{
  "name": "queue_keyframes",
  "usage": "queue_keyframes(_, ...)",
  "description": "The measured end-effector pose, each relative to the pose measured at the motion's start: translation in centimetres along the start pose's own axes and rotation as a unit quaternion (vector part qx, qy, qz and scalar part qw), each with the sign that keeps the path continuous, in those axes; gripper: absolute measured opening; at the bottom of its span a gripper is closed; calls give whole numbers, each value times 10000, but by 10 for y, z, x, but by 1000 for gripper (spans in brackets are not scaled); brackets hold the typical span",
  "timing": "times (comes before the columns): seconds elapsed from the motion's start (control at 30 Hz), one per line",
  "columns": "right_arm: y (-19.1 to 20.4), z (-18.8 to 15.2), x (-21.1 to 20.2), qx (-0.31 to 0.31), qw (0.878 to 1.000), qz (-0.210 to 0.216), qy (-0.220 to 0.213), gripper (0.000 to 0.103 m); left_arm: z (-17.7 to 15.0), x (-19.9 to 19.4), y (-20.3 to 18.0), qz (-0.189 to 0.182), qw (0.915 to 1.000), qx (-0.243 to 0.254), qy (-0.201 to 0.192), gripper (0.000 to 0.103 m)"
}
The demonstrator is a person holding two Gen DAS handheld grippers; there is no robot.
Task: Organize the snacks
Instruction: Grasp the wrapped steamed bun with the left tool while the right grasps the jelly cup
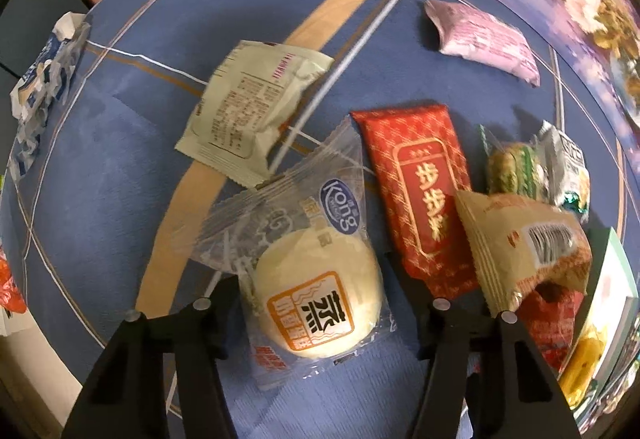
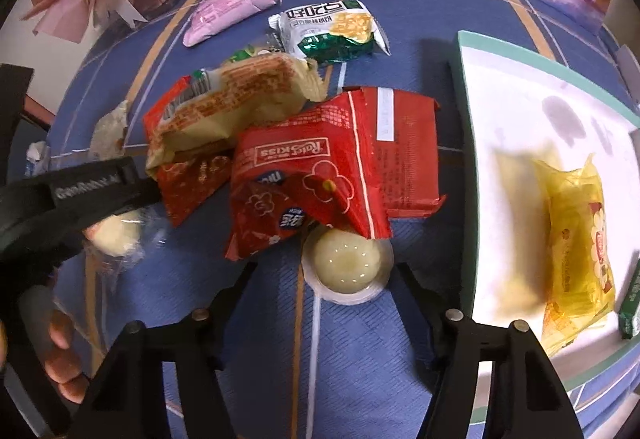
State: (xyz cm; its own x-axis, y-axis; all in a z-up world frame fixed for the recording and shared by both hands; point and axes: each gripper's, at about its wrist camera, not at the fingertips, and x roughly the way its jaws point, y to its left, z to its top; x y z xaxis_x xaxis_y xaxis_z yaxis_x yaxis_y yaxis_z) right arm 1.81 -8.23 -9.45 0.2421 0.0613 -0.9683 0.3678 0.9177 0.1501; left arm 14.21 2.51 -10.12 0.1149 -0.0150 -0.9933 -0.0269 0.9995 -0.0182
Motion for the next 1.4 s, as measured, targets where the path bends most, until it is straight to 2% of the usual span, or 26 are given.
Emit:
queue_keyframes(0.3, -6, 5, 3, -77, 9999, -103, -6, 62, -1, 5, -13, -41, 9999, 80, 80, 60)
queue_keyframes(0.53, 9, -1, 6, -559, 9969, -549, -92, 62, -8, 3, -7, 33, 9999, 134, 47, 60)
queue_keyframes(0.77, -6, 1, 1, -402, 9981, -442, -164, 56, -11, 2, -8, 42, 9999, 154, 26, 60)
queue_keyframes(1.07, 3, -2, 8, -690, 9949, -687, -248, 50, -13, 1, -4, 25, 9998, 181, 12, 58)
queue_keyframes(1.4, -2, 0, -5, -541, 9975, -391, -220, 49, -16, -11, 11, -94, 9999, 91, -64, 56)
